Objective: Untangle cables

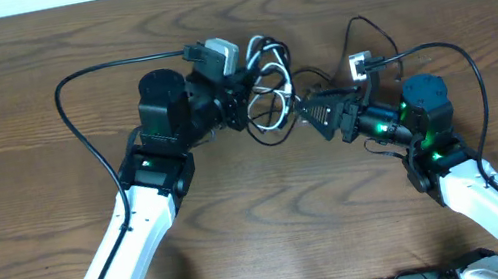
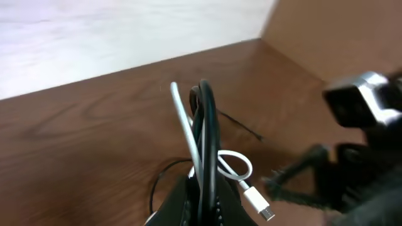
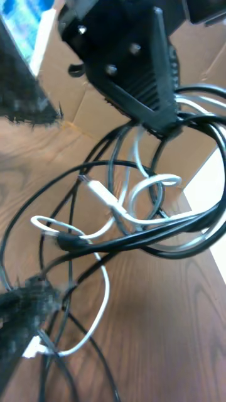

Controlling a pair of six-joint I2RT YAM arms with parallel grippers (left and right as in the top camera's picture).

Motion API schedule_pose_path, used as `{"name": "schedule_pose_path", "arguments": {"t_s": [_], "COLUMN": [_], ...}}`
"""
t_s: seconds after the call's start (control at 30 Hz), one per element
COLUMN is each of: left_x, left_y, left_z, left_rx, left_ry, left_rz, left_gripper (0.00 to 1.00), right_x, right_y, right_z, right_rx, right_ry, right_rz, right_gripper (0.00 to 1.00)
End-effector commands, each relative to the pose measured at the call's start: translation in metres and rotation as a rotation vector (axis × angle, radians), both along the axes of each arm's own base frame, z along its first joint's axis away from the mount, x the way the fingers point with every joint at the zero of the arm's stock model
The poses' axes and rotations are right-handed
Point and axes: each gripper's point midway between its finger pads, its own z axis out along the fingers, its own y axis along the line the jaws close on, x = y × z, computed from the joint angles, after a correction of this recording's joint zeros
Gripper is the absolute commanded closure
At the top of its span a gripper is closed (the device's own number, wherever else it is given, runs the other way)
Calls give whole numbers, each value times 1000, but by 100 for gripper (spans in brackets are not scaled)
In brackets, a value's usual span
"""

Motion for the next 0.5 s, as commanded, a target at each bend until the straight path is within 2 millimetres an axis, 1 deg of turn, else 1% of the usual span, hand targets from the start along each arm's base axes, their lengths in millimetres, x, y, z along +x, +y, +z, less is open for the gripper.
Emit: {"name": "schedule_pose_path", "arguments": {"t_s": [0.0, 0.03, 0.13, 0.23, 0.4, 0.47], "left_x": [-15, -15, -16, -16, -16, -16], "left_y": [-14, -14, -15, -15, -15, -15], "left_z": [20, 20, 20, 20, 19, 19], "left_rx": [-18, -18, -16, -17, -15, -15], "left_ry": [-76, -76, -78, -78, -71, -71], "left_rz": [-148, -149, -152, -152, -151, -151], "left_gripper": [92, 92, 92, 92, 92, 92], "right_x": [1, 1, 1, 1, 2, 8], "right_y": [1, 1, 1, 1, 0, -5], "right_z": [4, 4, 3, 4, 3, -2], "right_rx": [-11, -11, -11, -11, -15, -65], "right_ry": [-30, -30, -29, -30, -30, -68], "right_rz": [-2, -2, -1, -2, -12, -44], "right_gripper": [34, 37, 50, 54, 55, 52]}}
